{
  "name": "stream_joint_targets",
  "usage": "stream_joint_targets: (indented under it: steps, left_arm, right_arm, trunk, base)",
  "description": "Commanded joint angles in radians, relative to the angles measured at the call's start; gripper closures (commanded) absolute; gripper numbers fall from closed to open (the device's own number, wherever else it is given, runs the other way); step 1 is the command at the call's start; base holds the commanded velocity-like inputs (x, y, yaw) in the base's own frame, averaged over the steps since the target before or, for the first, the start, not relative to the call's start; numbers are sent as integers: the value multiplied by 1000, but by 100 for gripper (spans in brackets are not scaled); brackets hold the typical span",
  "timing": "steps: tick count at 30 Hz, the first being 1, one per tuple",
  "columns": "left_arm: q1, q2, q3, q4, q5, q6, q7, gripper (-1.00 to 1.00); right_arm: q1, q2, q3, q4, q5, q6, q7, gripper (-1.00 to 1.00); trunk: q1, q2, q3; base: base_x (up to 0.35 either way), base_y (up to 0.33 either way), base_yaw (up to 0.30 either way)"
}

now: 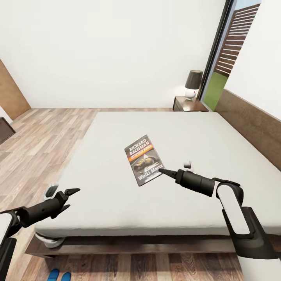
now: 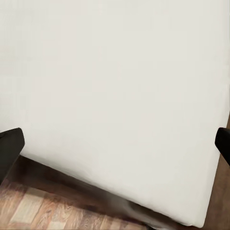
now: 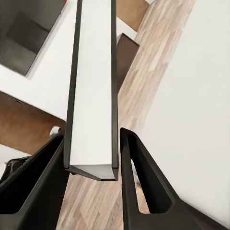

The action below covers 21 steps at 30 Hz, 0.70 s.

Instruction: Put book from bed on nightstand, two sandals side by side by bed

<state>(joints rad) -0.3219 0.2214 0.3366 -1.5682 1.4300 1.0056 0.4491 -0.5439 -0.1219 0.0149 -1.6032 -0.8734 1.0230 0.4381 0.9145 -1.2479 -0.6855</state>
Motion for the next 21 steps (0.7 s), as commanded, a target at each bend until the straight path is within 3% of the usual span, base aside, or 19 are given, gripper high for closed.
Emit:
stream_joint_targets:
  steps: [1, 4, 5, 6, 7, 11, 17, 18, 21]
  left_arm:
    - [14, 3, 12, -2, 9, 3, -1, -100]
    - [70, 10, 49, -5, 7, 1, -50, -100]
    - [121, 13, 75, -7, -13, -18, -111, -100]
    - [121, 13, 75, -7, -13, -18, -111, -100]
    - [165, 7, 88, -6, -118, -62, -222, -100]
    - [188, 2, 97, -6, -175, -76, -294, -100]
    - [252, 1, 121, -4, -201, -109, -377, -100]
    - [283, 0, 127, -4, -204, -148, -396, -100]
    - [310, -1, 130, -3, -206, -182, -405, -100]
  right_arm:
    - [-1, 1, 2, 0, 8, 2, 6, 100]
    - [-1, 5, 12, 0, 8, 1, -1, 100]
    - [-1, 9, 34, -1, 9, -2, -6, 100]
    - [-1, 9, 34, -1, 9, -2, -6, 100]
    - [-1, 14, 71, -2, 9, -26, -9, 100]
    - [-1, 15, 81, -3, 10, -43, -10, 100]
    - [-1, 16, 85, -3, 13, -48, -11, 100]
    - [-1, 16, 89, -3, 15, -48, -11, 100]
    - [-1, 17, 104, -3, 17, -49, -17, 100]
  trunk:
    - [-4, 7, 4]
    - [-15, 28, 18]
    - [-19, 35, 22]
    - [-23, 42, 27]
    - [-27, 49, 31]
    - [-42, 77, 50]
    - [-65, 119, 77]
    - [-69, 126, 81]
    - [-81, 147, 95]
  base:
    - [0, 0, 103]
    - [0, 0, 103]
    - [0, 0, 103]
    - [0, 0, 103]
    - [0, 0, 113]
    - [0, 0, 135]
    - [0, 0, 157]
    - [0, 0, 161]
    - [0, 0, 162]
